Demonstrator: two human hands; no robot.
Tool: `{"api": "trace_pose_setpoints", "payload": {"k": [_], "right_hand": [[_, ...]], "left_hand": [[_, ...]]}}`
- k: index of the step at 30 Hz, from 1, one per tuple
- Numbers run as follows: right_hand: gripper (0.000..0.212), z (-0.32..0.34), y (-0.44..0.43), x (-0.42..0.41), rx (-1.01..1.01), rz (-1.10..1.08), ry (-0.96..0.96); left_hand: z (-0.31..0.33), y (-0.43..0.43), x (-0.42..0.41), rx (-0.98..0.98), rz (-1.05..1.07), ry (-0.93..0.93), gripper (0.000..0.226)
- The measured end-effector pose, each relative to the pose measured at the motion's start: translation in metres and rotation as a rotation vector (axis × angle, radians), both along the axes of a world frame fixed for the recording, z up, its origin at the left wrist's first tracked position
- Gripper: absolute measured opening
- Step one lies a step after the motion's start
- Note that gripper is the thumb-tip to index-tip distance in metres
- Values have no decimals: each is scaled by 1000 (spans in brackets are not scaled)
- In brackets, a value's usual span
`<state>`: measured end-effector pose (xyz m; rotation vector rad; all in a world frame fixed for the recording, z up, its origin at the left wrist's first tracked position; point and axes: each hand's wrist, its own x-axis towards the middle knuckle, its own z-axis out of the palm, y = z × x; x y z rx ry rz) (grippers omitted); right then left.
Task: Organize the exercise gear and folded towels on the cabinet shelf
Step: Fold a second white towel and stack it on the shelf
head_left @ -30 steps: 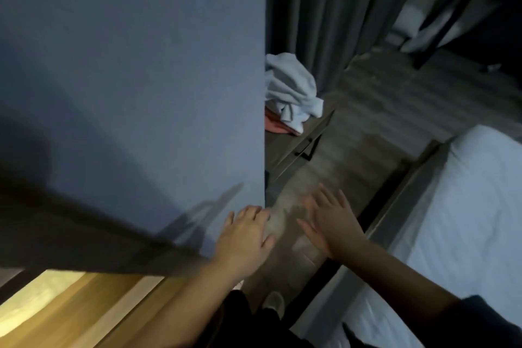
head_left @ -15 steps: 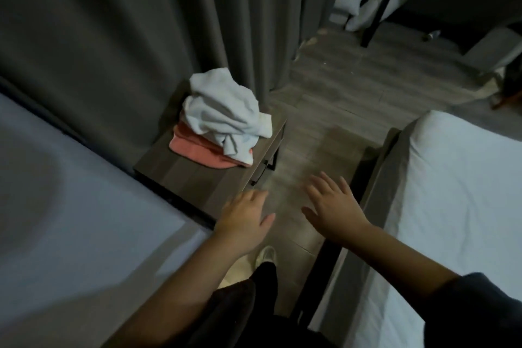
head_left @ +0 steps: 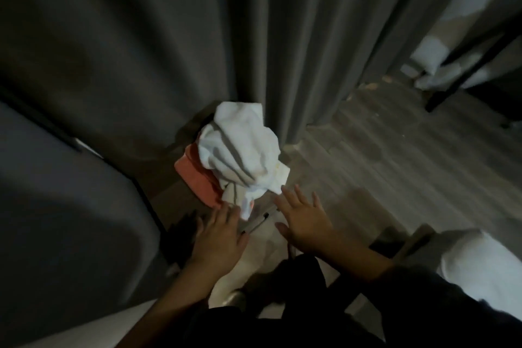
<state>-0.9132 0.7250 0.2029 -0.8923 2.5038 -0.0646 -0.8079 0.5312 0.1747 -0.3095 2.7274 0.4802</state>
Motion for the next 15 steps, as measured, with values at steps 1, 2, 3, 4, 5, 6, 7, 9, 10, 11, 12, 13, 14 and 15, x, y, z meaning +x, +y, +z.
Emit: {"api": "trace_pose_setpoints", "payload": {"k": [1, 2, 3, 4, 5, 6, 7, 9, 10, 11, 12, 13, 14, 15], "right_hand": [[66, -5, -3, -20, 11, 58, 2], [66, -9, -5, -39, 20, 116, 9], [66, -12, -7, -58, 32, 173, 13], [66, -14, -9, -75, 47, 229, 16], [67, -16, -10, -92, 57, 276, 27], [69, -16, -12, -108, 76, 320, 30], [72, -16, -14, -120, 99, 366, 24], [78, -20, -22, -142, 111, 443, 43], [80, -22, -27, -146, 105, 450, 48], [83, -25, -33, -151, 98, 447, 37], [85, -30, -38, -156, 92, 449, 21], [87, -36, -43, -159, 94, 455, 18], [89, -43, -47, -162, 96, 467, 28], [91, -49, -52, -166, 97, 476, 36]], "left_hand": [[-7, 6, -7, -4, 56, 0, 71], [-13, 12, -17, -12, 116, 0, 70], [-18, 19, -27, -20, 175, -10, 69], [-21, 27, -36, -28, 237, -27, 69], [-23, 34, -45, -37, 298, -35, 69], [-24, 41, -55, -35, 352, -41, 70], [-25, 47, -65, -17, 404, -43, 71], [-31, 55, -85, -21, 481, -20, 71], [-33, 57, -93, -37, 482, -28, 72], [-36, 57, -103, -34, 482, -44, 73], [-42, 57, -113, -17, 494, -67, 76], [-48, 56, -122, 4, 513, -92, 80], [-53, 55, -131, 26, 544, -108, 84], [-59, 54, -140, 44, 580, -116, 87]]}}
